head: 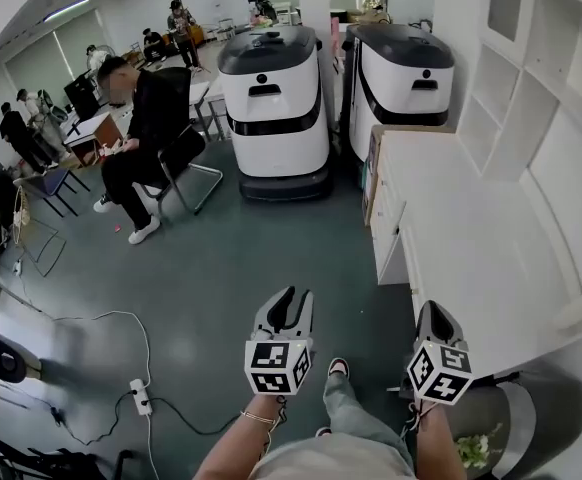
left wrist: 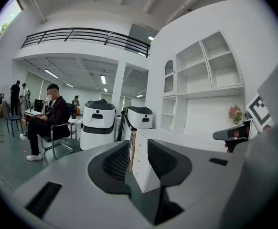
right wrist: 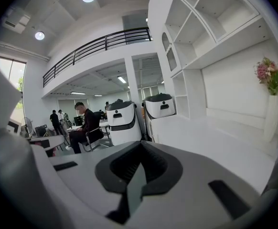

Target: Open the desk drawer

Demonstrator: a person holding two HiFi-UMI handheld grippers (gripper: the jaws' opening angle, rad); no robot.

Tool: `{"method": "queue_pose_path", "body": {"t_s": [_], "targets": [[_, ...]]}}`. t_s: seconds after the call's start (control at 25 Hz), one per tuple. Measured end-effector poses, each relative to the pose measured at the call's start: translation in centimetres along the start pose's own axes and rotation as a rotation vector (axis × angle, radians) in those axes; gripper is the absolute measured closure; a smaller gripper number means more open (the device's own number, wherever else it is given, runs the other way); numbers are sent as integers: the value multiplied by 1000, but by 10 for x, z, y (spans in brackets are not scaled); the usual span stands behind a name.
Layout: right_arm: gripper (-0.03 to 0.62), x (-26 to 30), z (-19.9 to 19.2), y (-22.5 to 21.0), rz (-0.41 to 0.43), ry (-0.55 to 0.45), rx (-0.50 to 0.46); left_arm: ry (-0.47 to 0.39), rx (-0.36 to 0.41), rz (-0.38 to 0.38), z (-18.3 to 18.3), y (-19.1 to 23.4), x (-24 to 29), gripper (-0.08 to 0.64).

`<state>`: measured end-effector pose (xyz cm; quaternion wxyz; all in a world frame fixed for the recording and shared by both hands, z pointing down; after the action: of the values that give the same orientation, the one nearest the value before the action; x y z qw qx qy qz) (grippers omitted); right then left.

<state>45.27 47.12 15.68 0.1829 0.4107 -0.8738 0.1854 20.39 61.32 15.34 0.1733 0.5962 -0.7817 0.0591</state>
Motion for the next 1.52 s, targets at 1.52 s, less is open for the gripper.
{"method": "queue_pose_path", "body": {"t_s": [1.52], "targets": [[586,274,151,-58,-140,13,160,77,70,-212,137,57,365,436]]}}
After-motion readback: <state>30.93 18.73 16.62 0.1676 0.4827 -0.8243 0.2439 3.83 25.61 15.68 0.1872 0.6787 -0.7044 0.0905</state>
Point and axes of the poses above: the fingertips, and each gripper's own axes: x forward along the fingers, y to its left, z out of its top, the point moved 7 cm from there along -x, backward along the fingers, and after that the axes turned 9 degrees about y, right-handed, at the moved point
